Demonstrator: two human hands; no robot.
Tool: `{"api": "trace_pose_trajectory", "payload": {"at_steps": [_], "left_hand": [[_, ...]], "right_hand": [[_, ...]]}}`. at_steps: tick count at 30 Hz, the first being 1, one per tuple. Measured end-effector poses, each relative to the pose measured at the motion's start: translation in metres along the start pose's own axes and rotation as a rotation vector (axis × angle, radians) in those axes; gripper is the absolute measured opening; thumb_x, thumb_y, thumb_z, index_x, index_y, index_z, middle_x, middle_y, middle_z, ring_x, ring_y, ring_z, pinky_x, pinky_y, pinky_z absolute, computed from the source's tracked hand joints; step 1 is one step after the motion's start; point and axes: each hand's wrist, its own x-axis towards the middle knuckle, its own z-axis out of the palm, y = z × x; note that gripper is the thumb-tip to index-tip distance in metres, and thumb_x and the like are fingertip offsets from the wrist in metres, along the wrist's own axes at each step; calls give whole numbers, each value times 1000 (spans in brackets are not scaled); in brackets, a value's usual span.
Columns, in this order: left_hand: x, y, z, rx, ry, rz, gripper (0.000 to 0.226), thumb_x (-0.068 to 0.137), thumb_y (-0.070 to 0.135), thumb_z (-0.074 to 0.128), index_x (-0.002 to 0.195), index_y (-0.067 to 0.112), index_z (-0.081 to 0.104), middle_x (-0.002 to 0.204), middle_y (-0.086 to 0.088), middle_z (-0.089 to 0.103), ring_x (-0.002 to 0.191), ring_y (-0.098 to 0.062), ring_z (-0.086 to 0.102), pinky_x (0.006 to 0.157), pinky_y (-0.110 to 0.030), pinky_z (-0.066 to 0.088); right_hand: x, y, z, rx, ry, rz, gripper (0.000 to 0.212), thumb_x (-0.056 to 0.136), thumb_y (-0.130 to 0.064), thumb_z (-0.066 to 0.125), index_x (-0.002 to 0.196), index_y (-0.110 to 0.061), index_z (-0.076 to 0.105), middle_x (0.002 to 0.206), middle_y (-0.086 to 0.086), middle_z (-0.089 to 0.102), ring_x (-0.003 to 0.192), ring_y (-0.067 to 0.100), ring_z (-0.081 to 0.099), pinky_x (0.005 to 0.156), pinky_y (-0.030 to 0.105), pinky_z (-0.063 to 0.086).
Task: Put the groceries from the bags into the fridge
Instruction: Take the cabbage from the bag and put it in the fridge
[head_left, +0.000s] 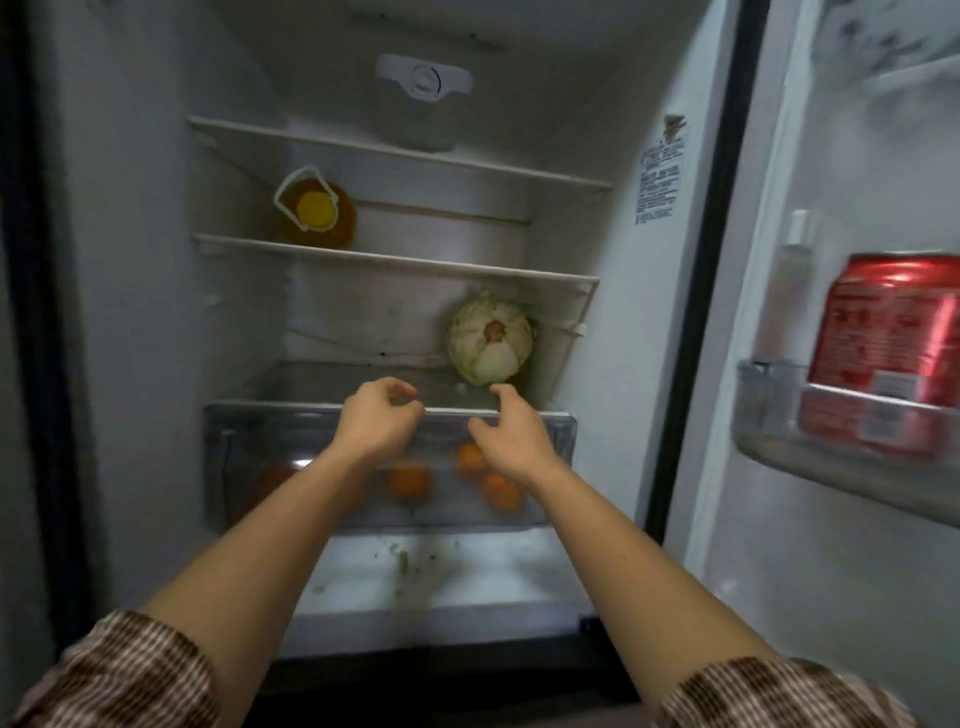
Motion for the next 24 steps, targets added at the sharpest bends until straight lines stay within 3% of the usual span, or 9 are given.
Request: {"api": "trace_pose_trajectory", "payload": {"at_steps": [2,4,10,15,20,24], "left_hand": [[-49,-1,-21,12,23,-12,28,86,18,59,113,13,66,113,-8,68,101,-22,62,85,-29,47],[-98,-3,-42,33,61,-33,26,85,17,59,110,15,68,108,-6,70,98,-21,64,86,-31,51],[-231,-2,-129,135,219,-36,20,83,10,59,98,15,72,93,-2,71,92,-17,64,83,-27,47],[-322,-13,-236,327,337,-55,17,78,12,61,89,18,72,82,-1,71,77,-21,67,76,-32,53],[-419,-38,-353,496,425,-212,21,84,19,59,101,20,70,106,0,68,92,-19,61,83,-28,46],[-518,-65,-448,617,486,-379,27,88,23,55,113,18,65,122,-5,61,107,-22,57,91,-30,43]], "right_hand": [[-41,-6,-1,58,-28,-14,56,90,-28,56,141,-17,37,138,10,51,119,27,53,94,38,48],[-83,-16,-1,102,-57,-58,54,90,-26,56,141,-17,40,136,7,51,109,21,54,80,30,48],[-199,-71,7,244,-98,-181,33,90,-23,56,123,-21,52,118,2,59,104,20,58,87,36,49],[-278,-148,34,334,-180,-296,33,88,-15,58,122,-14,56,113,4,63,103,21,58,89,35,47],[-370,-239,80,408,-308,-440,27,87,-13,59,114,-11,59,104,7,65,95,25,61,87,39,49],[-465,-316,130,392,-482,-554,37,89,-21,59,125,-12,53,118,8,59,103,24,57,86,33,45]]}}
